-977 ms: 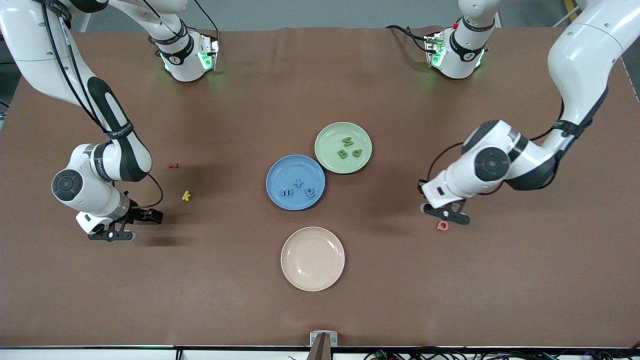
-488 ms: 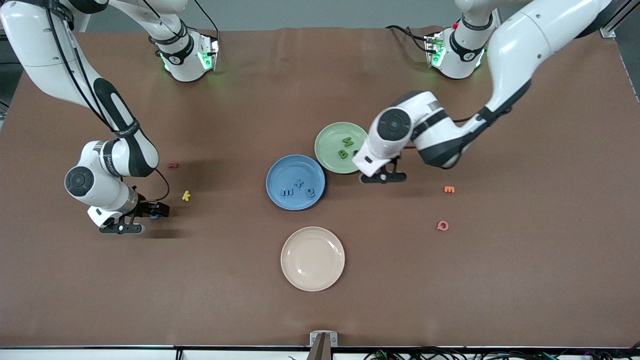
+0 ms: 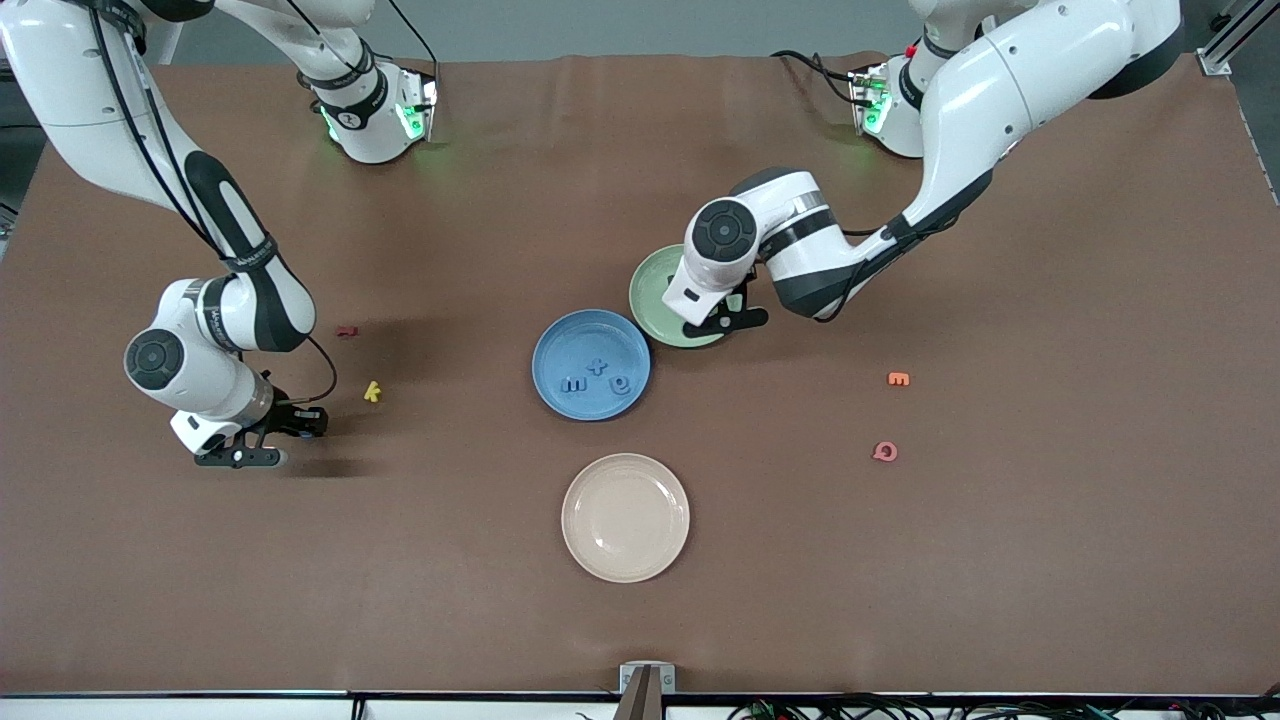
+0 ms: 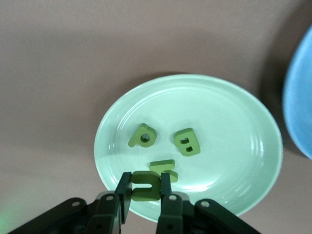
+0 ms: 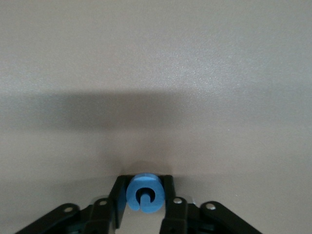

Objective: Sort letters by color into matching plates
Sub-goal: 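Place the green u on the green plate while the right gripper grasps blue c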

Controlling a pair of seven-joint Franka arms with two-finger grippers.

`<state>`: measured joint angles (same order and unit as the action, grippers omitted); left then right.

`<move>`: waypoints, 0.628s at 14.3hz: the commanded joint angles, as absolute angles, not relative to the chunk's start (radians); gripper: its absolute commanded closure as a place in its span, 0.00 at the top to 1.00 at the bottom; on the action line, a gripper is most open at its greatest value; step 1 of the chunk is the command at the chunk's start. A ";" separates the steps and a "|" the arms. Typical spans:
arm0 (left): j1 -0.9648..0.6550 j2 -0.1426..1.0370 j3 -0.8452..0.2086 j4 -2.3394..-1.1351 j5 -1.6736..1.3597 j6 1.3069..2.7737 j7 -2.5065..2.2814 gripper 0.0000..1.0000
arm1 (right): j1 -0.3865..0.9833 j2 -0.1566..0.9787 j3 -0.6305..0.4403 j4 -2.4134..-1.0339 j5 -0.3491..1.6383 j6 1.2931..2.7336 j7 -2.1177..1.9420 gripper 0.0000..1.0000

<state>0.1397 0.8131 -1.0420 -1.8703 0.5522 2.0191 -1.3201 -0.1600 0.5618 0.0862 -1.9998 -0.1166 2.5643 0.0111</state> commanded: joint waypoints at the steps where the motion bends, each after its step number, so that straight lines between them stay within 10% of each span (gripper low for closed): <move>1: 0.088 0.813 -0.994 -1.850 0.540 2.028 -1.353 0.58 | -0.184 0.571 0.106 -2.011 -0.135 2.568 0.009 0.05; 2: 0.084 0.813 -0.989 -1.833 0.541 2.028 -1.385 0.99 | -0.181 0.569 0.106 -2.008 -0.135 2.560 0.011 0.02; 9: 0.110 0.784 -0.953 -1.665 0.584 1.990 -1.295 1.00 | -0.023 0.468 0.123 -1.982 -0.083 2.341 0.291 0.00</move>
<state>0.1085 0.8137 -0.9857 -1.7266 0.5669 2.0263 -1.3480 -0.1066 0.5300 0.1203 -1.9844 -0.1106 2.4239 0.1576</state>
